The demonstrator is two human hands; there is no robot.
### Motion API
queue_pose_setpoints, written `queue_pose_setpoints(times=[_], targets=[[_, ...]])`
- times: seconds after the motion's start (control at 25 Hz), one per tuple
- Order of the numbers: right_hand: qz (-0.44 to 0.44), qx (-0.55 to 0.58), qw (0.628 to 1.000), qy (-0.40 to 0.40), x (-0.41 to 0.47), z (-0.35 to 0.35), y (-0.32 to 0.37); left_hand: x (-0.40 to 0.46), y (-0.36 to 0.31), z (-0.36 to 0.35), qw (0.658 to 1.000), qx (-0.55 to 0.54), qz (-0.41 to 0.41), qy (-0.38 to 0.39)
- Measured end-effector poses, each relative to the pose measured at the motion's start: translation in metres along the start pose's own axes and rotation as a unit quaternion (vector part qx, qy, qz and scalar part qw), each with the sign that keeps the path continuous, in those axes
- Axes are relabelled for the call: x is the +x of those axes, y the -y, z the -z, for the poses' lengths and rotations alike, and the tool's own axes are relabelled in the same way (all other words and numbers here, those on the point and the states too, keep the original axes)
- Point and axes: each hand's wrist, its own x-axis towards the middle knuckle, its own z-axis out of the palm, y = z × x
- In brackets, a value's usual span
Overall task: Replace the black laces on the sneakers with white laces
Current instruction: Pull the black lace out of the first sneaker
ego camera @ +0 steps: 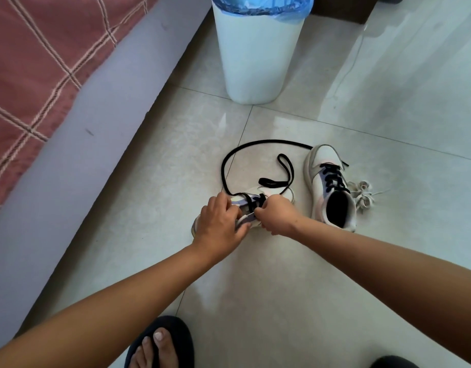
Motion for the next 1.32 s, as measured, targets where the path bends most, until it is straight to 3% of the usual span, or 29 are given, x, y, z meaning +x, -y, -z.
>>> queue_pose_setpoints(times=[0.28, 0.44, 0.52, 0.6, 0.72, 0.8, 0.92, 1.08, 1.16, 1.24, 1.32], targets=[[0.030, -0.023, 0.998, -0.050, -0.002, -0.011, 0.000, 0.000, -0.002, -0.002, 1.000, -0.025, 0.005, -0.019], [0.077, -0.120, 0.988, -0.057, -0.004, -0.011, -0.002, 0.000, -0.004, 0.000, 0.999, -0.001, 0.010, -0.039], [0.170, -0.283, 0.939, -0.098, -0.005, -0.004, -0.006, 0.001, -0.005, 0.000, 0.999, 0.011, 0.012, -0.042], [0.237, -0.460, 0.843, -0.150, -0.005, 0.001, -0.010, 0.003, -0.006, -0.002, 0.999, 0.022, 0.014, -0.042], [0.255, -0.463, 0.818, -0.228, 0.000, 0.002, -0.018, 0.006, -0.007, -0.008, 0.998, 0.030, 0.023, -0.048], [0.316, -0.456, 0.794, -0.249, -0.003, 0.000, -0.021, 0.007, -0.007, -0.010, 0.997, 0.029, 0.028, -0.063], [0.362, -0.456, 0.786, -0.205, -0.004, -0.004, -0.029, 0.006, -0.005, -0.011, 0.997, 0.026, 0.030, -0.070], [0.352, -0.426, 0.822, -0.134, -0.005, -0.002, -0.030, 0.007, -0.007, -0.011, 0.997, 0.015, 0.036, -0.065], [0.344, -0.424, 0.835, -0.062, -0.005, 0.008, -0.030, 0.008, -0.006, -0.010, 0.997, 0.009, 0.039, -0.060], [0.342, -0.476, 0.810, 0.021, -0.009, 0.025, -0.026, 0.009, -0.004, -0.009, 0.998, 0.007, 0.045, -0.052], [0.322, -0.518, 0.792, 0.017, -0.013, 0.033, -0.018, 0.010, -0.003, -0.009, 0.998, -0.001, 0.054, -0.043]])
